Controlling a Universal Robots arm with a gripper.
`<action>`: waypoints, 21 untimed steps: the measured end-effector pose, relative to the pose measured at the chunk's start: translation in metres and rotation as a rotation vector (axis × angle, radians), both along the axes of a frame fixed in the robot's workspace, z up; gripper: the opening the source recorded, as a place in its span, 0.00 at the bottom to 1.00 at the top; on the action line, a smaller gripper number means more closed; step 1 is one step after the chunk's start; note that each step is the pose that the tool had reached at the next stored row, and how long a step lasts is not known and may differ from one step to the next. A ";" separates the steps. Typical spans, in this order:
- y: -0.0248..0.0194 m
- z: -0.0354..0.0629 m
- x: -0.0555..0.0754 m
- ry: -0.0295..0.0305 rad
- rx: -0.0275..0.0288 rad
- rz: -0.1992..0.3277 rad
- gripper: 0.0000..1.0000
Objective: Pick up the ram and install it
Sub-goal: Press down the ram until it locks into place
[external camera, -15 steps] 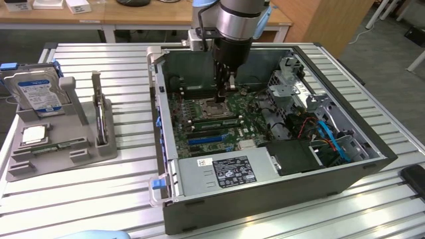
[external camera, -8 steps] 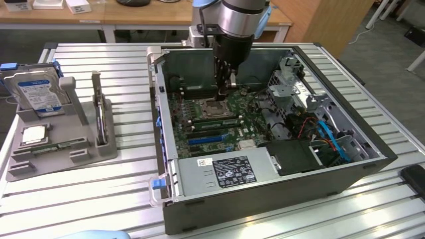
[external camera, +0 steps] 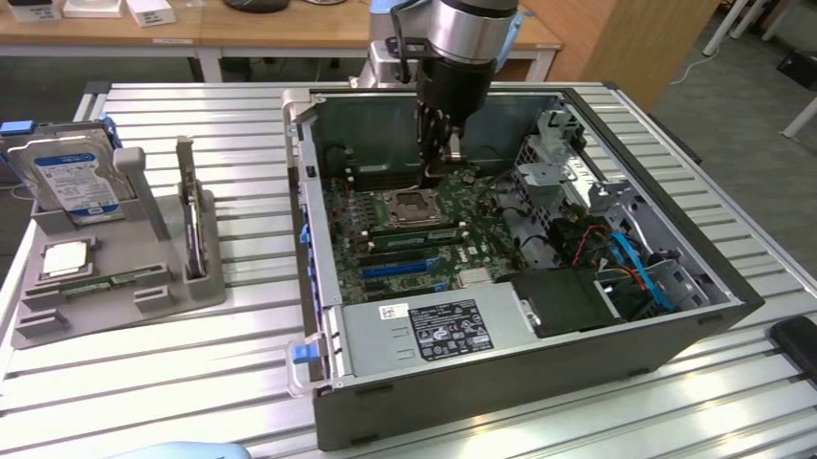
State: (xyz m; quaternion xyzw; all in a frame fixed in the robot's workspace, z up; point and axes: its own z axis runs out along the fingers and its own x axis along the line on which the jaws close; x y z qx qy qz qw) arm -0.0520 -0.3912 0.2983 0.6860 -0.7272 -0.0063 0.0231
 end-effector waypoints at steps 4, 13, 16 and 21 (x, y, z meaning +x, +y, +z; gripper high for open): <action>-0.0001 0.0046 0.005 0.0018 0.0011 0.000 0.10; -0.0002 0.0128 0.012 0.0083 0.0018 -0.003 0.10; -0.0002 0.0128 0.012 0.0086 0.0017 -0.003 0.10; -0.0002 0.0129 0.012 0.0090 0.0016 -0.003 0.10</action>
